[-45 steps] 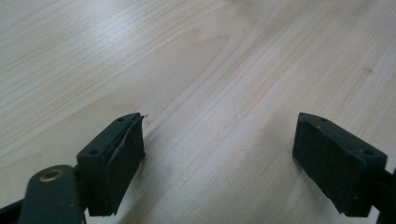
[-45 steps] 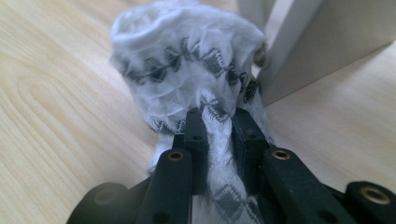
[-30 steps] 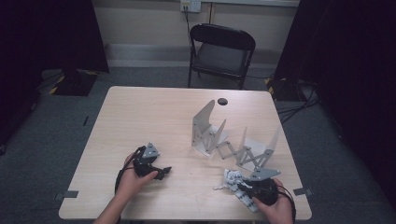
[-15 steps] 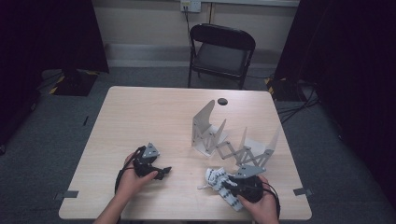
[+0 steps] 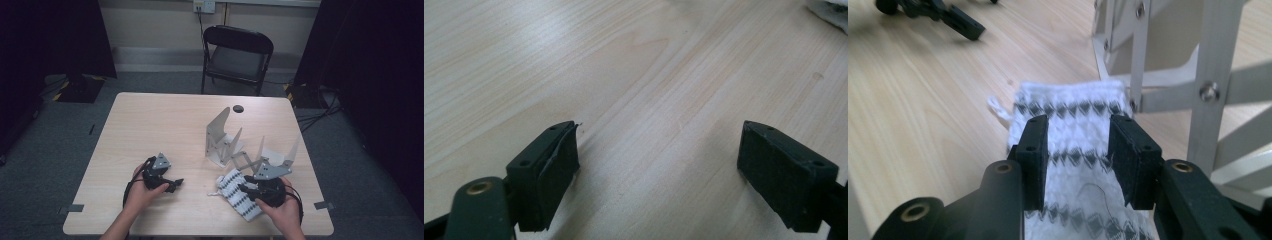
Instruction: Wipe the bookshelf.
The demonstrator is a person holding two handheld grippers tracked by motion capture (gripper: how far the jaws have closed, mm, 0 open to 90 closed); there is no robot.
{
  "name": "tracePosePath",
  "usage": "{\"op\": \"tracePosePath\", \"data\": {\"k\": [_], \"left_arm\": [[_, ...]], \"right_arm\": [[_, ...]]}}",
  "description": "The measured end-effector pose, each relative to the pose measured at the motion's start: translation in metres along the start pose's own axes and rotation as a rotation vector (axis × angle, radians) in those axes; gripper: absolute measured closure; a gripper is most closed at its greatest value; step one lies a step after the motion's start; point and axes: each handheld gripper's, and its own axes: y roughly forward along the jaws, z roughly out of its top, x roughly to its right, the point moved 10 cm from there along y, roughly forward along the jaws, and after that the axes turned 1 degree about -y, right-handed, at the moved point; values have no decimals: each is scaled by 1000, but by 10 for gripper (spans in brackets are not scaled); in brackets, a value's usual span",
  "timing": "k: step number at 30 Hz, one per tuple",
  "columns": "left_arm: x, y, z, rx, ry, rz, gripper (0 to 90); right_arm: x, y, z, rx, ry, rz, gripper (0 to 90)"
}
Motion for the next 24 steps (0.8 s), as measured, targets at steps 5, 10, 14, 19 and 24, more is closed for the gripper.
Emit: {"op": "tracePosePath", "data": {"k": [5,10,14,19,24], "left_arm": [[0,0,0,-1,0,0,164],[0,0,0,-1,0,0,164],[0,0,0,0,0,0,164],[0,0,0,-1,0,0,164],[0,0,0,-1,0,-1,164]], "right_arm": [[10,10,-19,-38,17,-33,624],[15,23,-41,-77,51,-35,630],[5,31,-46,-91,31,-15,638],[-14,37,-41,-86,14,25,639],[-25,35,-28,-68,6,55,623]]}}
